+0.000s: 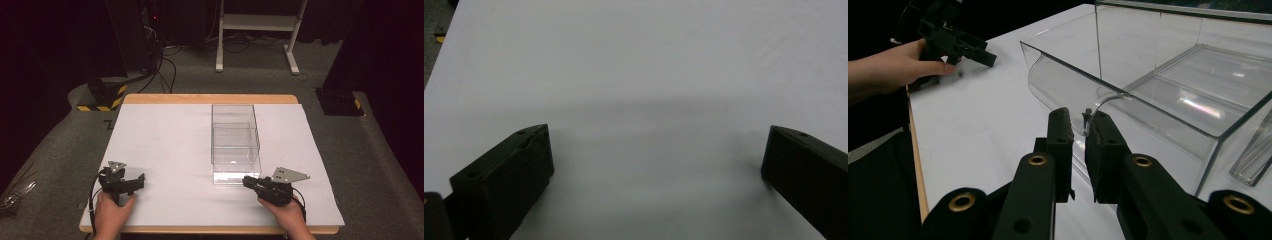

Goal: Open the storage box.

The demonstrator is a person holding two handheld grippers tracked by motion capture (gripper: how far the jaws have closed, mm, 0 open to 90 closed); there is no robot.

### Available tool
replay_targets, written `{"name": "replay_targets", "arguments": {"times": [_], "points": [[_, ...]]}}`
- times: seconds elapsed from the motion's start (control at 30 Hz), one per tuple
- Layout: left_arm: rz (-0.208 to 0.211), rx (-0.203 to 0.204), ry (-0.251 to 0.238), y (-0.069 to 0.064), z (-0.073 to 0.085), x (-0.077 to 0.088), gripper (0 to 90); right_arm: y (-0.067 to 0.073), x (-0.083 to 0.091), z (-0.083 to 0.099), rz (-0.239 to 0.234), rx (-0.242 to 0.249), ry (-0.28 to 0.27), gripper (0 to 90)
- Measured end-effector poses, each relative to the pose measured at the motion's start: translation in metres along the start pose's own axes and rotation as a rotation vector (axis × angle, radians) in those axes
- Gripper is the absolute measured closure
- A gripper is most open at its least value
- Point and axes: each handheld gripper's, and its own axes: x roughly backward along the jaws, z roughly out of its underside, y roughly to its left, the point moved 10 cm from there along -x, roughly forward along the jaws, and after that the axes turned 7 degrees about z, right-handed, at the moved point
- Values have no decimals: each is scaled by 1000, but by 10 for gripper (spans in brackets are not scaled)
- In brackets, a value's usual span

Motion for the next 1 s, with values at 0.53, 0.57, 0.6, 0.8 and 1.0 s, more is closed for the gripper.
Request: {"name": "replay_targets", "arguments": {"times": [0.53,0.57,0.6,0.8,1.0], "points": [[0,0,0,0,0,0,5,17,15,13,-13,24,21,820],[0,0,0,0,0,0,5,18,16,14,-15,26,23,820],[0,0,0,0,0,0,5,20,18,16,-16,27,25,820],[-1,0,-1,0,0,0,5,25,24,20,-23,29,21,820],[-1,0,-1,0,0,0,5,30,28,22,-35,24,17,822]]}}
